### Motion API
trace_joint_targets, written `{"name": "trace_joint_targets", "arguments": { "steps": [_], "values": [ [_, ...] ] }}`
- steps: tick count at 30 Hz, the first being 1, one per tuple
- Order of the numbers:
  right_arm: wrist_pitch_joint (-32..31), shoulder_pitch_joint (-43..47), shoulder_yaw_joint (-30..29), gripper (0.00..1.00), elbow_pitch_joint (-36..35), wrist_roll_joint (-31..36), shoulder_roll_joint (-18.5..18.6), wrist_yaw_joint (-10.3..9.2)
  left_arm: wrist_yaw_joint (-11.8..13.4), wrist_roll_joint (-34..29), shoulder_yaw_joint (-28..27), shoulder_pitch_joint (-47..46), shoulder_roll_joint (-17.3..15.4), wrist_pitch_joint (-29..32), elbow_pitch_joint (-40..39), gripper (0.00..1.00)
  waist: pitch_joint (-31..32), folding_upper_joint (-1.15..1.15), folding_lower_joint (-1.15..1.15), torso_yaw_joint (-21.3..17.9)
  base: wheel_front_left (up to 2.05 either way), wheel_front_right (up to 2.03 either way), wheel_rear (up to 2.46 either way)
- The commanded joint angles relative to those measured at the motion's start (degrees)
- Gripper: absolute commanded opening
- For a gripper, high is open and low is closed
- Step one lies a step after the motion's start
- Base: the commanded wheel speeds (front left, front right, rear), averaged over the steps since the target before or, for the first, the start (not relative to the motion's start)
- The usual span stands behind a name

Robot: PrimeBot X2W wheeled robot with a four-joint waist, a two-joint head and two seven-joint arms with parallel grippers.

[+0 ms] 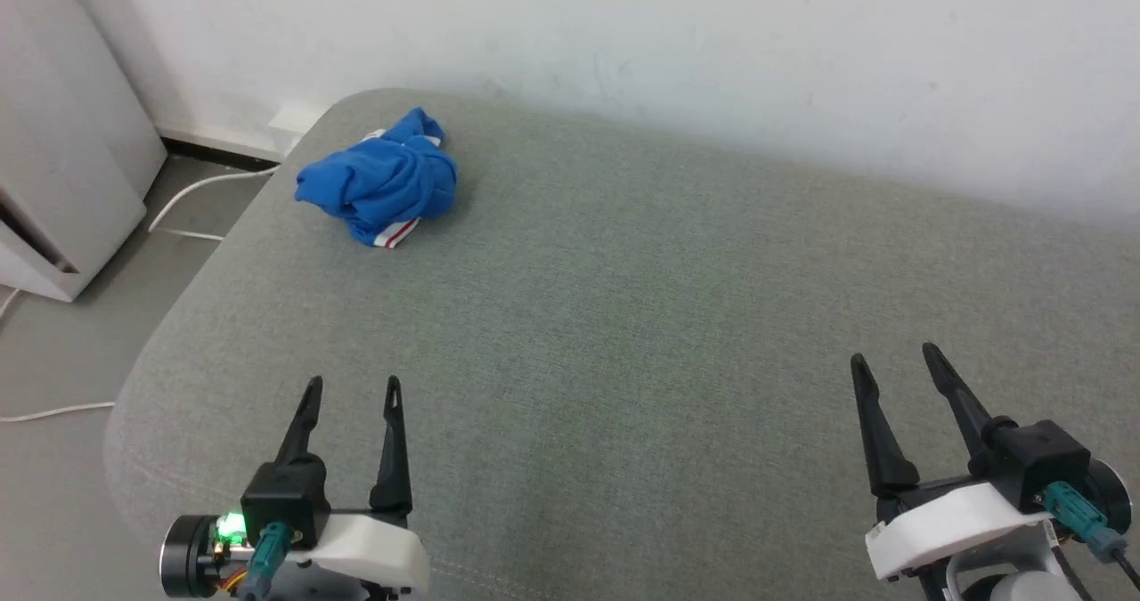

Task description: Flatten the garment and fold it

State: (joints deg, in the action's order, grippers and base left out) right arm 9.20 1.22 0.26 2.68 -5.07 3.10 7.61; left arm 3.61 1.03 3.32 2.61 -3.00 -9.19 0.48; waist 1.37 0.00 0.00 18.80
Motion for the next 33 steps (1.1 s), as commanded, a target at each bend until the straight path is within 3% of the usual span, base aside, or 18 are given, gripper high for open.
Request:
{"name": "trace_joint_targets", "arguments": {
  "steps": [1, 33],
  "values": [
    [0.7, 0.5, 0.2, 1.0, 0.2, -0.4, -0.1, -0.08, 0.8, 0.3, 0.3, 1.0, 0.1, -0.8, -0.2, 1.0, 0.1, 0.0, 0.0, 1.0, 0.0, 0.0, 0.0],
    [4.6, 0.8, 1.0, 1.0, 2.0, -1.8, -0.2, -0.11, 3.2, 1.3, 2.4, 1.9, 0.1, -4.6, -0.2, 1.0, -0.6, 0.0, 0.0, 9.5, 0.0, 0.0, 0.0]
  ]
}}
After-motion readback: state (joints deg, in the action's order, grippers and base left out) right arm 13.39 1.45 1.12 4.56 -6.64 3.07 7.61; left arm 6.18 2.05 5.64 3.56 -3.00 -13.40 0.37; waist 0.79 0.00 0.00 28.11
